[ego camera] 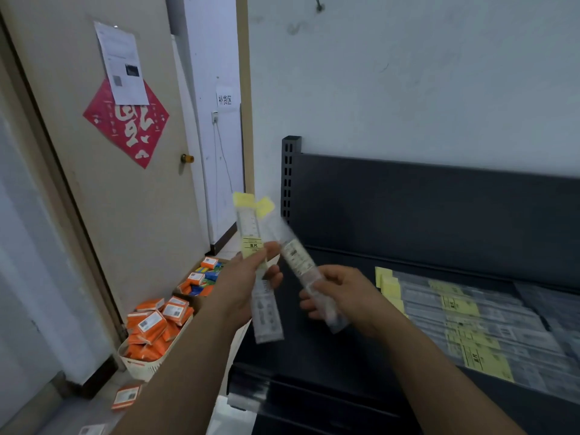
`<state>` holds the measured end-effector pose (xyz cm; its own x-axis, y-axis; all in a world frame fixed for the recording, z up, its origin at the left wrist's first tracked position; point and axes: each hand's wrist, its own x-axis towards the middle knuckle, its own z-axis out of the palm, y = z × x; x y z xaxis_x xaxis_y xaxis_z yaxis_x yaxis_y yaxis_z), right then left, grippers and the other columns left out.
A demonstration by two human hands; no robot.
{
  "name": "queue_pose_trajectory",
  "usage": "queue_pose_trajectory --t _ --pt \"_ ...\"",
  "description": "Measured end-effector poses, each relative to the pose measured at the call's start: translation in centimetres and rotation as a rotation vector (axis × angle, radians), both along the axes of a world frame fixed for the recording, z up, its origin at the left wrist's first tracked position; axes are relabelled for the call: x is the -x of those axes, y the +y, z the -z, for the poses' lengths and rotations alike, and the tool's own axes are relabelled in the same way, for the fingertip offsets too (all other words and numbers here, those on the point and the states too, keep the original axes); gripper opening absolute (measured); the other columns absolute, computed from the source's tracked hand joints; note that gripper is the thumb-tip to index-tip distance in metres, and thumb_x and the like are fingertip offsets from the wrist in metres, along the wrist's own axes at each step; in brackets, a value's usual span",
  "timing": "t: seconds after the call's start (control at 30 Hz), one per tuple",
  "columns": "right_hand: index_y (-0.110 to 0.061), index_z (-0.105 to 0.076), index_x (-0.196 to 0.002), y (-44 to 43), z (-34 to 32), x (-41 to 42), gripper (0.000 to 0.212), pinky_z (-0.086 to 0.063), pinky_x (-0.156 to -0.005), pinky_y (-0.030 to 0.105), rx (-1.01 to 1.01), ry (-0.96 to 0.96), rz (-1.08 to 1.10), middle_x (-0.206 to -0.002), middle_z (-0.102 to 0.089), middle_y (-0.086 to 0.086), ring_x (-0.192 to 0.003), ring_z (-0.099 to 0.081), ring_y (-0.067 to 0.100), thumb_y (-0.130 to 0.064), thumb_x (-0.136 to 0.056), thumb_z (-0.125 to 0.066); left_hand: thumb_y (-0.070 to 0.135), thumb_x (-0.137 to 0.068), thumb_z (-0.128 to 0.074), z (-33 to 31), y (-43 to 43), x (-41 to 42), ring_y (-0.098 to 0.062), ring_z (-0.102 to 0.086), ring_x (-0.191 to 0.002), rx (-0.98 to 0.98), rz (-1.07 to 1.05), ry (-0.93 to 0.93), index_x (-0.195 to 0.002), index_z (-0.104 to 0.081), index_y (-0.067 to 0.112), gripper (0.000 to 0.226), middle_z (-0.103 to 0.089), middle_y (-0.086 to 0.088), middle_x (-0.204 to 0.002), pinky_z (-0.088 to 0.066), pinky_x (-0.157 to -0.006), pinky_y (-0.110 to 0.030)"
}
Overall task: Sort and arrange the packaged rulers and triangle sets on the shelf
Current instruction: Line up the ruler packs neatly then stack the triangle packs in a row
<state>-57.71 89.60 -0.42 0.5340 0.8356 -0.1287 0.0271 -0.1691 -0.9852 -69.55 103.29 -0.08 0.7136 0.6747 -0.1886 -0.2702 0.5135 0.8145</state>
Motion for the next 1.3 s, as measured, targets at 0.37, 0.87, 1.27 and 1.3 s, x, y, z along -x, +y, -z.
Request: queue_pose_trajectory --t 0.37,0.87,1.27,1.3 --pt "-0.039 -0.054 -0.131 -2.9 -0.3 0.4 0.035 -0.048 -0.095 0.026 0.042 -0.229 -0.057 -0.119 -0.064 -0.013 -0.107 -0.06 0.006 -0.026 -0.1 -0.045 0.019 -0.1 -0.046 -0.4 -5.4 -3.9 -0.028 -0.063 -0.094 -0.076 -0.03 0.113 -0.097 -0.058 0.011 0.014 -0.067 -0.013 -0.103 -0.051 -0.09 -0.049" --pt "-0.032 -0.059 -0.125 -17.5 -2.5 -5.5 0.041 -0.049 -0.097 0.036 0.202 -0.453 -0.013 -0.113 -0.069 -0.004 -0.102 -0.065 0.013 -0.011 -0.09 -0.063 0.02 -0.095 -0.054 0.2 -11.0 -7.3 -0.024 -0.066 -0.099 -0.141 0.165 -0.139 -0.122 -0.051 0.009 0.029 -0.065 -0.011 -0.106 -0.056 -0.083 -0.04" --pt "-0.046 -0.058 -0.117 -26.6 -1.4 -10.3 0.039 -0.046 -0.08 0.009 0.63 -0.73 -0.075 -0.112 -0.054 -0.028 -0.098 -0.056 -0.009 -0.024 -0.086 -0.07 0.057 -0.075 -0.069 1.3 -17.6 -9.2 -0.008 -0.024 -0.135 -1.714 0.589 0.668 -0.125 -0.049 0.042 0.056 -0.04 0.018 -0.137 -0.003 -0.119 -0.047" --pt "-0.044 -0.059 -0.118 -26.7 -0.8 -10.4 0.04 -0.049 -0.084 0.015 0.631 -0.738 -0.045 -0.112 -0.057 -0.021 -0.101 -0.058 -0.003 -0.026 -0.084 -0.071 0.054 -0.078 -0.067 1.7 -18.0 -9.4 -0.008 -0.029 -0.132 -1.706 0.606 0.69 -0.121 -0.05 0.04 0.048 -0.042 0.018 -0.132 -0.003 -0.118 -0.048"
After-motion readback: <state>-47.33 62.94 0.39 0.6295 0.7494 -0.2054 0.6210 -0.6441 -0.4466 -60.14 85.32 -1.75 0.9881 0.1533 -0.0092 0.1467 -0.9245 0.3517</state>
